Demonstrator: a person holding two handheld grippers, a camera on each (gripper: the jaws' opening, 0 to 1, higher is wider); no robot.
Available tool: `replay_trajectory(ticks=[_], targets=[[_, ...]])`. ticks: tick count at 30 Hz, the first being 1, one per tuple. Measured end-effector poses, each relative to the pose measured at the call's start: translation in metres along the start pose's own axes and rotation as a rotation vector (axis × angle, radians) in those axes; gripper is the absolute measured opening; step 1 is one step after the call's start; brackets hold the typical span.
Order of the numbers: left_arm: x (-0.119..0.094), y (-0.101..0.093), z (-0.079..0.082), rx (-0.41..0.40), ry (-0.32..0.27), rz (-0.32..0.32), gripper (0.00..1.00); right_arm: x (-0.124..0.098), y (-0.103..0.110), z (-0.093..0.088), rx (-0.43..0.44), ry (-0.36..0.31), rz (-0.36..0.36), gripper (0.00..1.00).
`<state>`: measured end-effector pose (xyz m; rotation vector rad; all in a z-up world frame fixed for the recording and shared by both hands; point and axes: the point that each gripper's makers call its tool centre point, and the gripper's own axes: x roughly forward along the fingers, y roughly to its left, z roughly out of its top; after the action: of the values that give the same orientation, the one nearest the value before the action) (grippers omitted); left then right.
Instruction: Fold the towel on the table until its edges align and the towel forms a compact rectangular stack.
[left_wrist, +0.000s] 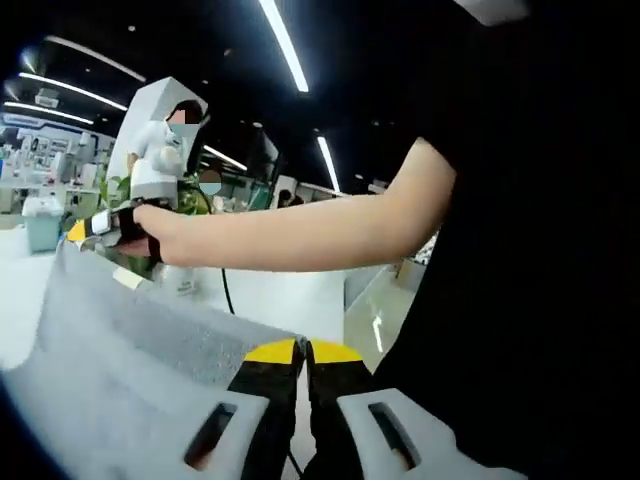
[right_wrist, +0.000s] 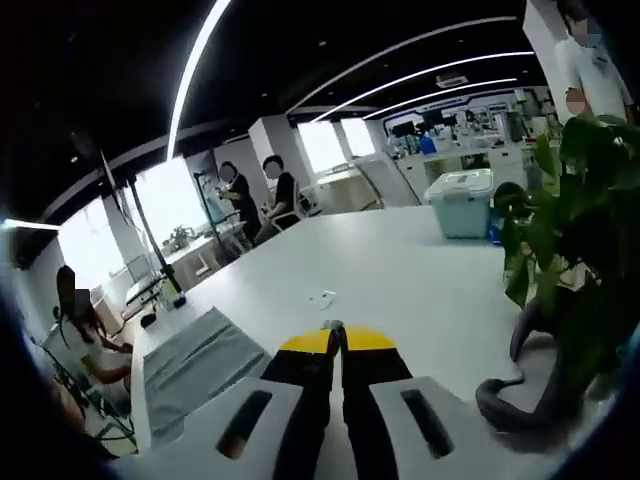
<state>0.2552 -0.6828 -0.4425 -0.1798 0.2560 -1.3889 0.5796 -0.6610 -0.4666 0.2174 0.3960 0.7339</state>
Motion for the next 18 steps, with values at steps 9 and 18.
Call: replay_trajectory(ticks=[9, 18], targets=[[-0.052, -0.001, 0.018, -0.041, -0.076, 0.034, 0.02, 0.005, 0.027, 0.017, 0.066, -0.076, -0.011, 0.00], [-0.109, 0.004, 0.029, -0.031, -0.094, 0.111, 0.02, 0.032, 0.071, 0.033, 0.054, -0.091, 0.019, 0.00]])
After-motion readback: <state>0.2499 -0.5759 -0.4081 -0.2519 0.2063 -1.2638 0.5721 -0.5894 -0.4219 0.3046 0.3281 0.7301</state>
